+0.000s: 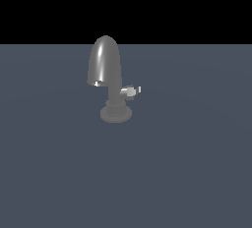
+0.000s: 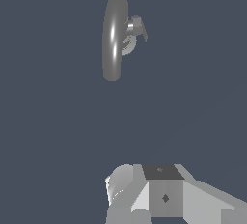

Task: Turn on the faucet by rotating a designated handle.

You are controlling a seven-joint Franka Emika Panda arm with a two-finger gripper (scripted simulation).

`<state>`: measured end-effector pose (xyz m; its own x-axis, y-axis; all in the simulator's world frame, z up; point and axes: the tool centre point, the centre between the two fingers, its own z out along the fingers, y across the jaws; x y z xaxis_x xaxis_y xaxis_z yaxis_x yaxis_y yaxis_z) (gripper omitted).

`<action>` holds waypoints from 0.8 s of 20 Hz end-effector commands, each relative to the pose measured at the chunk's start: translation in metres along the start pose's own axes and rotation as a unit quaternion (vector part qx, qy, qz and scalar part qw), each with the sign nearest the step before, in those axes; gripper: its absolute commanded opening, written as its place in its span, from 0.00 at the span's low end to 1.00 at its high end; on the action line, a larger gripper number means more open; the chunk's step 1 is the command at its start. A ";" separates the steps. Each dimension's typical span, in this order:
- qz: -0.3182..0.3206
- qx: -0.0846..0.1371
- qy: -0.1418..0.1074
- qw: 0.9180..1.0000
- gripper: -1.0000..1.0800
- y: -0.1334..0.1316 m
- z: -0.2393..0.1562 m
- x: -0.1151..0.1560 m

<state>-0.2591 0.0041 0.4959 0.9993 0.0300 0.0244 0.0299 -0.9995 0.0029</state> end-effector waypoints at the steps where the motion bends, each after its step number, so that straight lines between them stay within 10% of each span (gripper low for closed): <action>1: 0.000 0.000 0.000 1.000 0.00 0.000 0.000 0.000; 16: 0.040 0.020 -0.044 0.998 0.00 -0.009 0.000 0.027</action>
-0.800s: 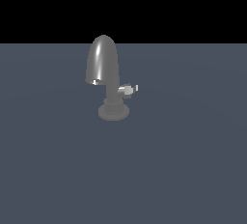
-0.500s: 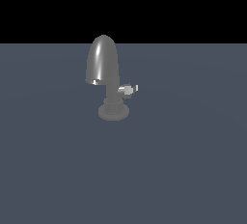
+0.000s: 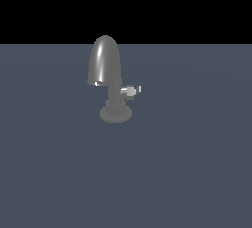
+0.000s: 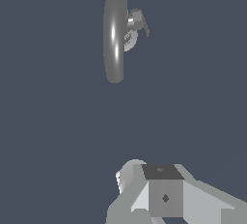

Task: Turn on the faucet by rotating a designated handle.

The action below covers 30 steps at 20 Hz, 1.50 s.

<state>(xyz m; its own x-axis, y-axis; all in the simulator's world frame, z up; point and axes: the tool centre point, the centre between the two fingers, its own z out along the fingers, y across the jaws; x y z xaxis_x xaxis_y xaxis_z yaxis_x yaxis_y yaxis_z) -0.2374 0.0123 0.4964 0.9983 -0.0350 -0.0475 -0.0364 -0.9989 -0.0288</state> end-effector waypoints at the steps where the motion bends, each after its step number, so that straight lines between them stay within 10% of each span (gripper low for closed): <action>1: 0.013 0.006 -0.014 1.000 0.00 -0.003 0.000 0.009; 16: 0.123 0.060 -0.133 0.982 0.00 -0.020 0.007 0.083; 30: 0.232 0.113 -0.251 0.933 0.00 -0.021 0.032 0.159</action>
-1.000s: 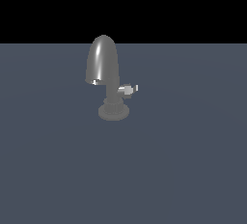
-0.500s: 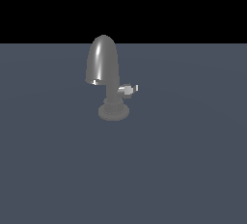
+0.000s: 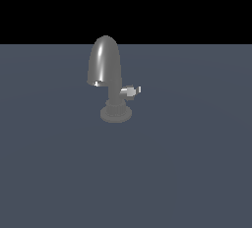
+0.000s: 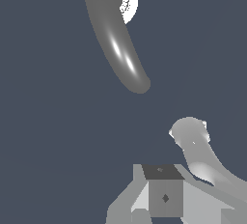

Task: Turn on the faucet by rotating a designated handle.

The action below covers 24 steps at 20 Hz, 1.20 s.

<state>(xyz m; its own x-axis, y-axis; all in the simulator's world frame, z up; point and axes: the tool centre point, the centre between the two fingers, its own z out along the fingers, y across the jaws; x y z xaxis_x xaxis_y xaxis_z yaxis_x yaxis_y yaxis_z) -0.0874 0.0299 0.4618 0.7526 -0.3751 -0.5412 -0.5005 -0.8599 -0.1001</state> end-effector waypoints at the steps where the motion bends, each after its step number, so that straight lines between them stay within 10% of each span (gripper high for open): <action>1: 0.021 0.010 -0.023 0.999 0.00 -0.005 0.000 0.014; 13: 0.127 0.063 -0.138 0.980 0.00 -0.019 0.006 0.087; 24: 0.233 0.116 -0.254 0.932 0.00 -0.019 0.028 0.160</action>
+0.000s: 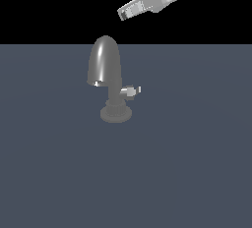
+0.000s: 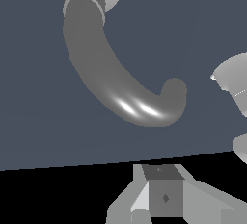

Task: Turn on the faucet by rotating a designated handle.

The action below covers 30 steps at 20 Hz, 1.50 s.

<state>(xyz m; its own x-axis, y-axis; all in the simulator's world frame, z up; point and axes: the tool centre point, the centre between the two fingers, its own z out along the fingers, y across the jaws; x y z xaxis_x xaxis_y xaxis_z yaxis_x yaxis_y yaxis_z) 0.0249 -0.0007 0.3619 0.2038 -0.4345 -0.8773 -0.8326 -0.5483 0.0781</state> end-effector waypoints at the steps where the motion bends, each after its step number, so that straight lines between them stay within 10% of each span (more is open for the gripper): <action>1: 0.025 0.013 -0.027 0.999 0.00 -0.006 -0.001 0.016; 13: 0.139 0.071 -0.151 0.976 0.00 -0.020 0.006 0.093; 30: 0.273 0.142 -0.293 0.905 0.00 -0.016 0.042 0.184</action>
<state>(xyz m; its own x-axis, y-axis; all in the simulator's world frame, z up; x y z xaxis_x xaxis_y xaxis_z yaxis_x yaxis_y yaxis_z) 0.0548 -0.0413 0.1836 -0.5032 -0.0991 -0.8585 -0.8482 -0.1334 0.5125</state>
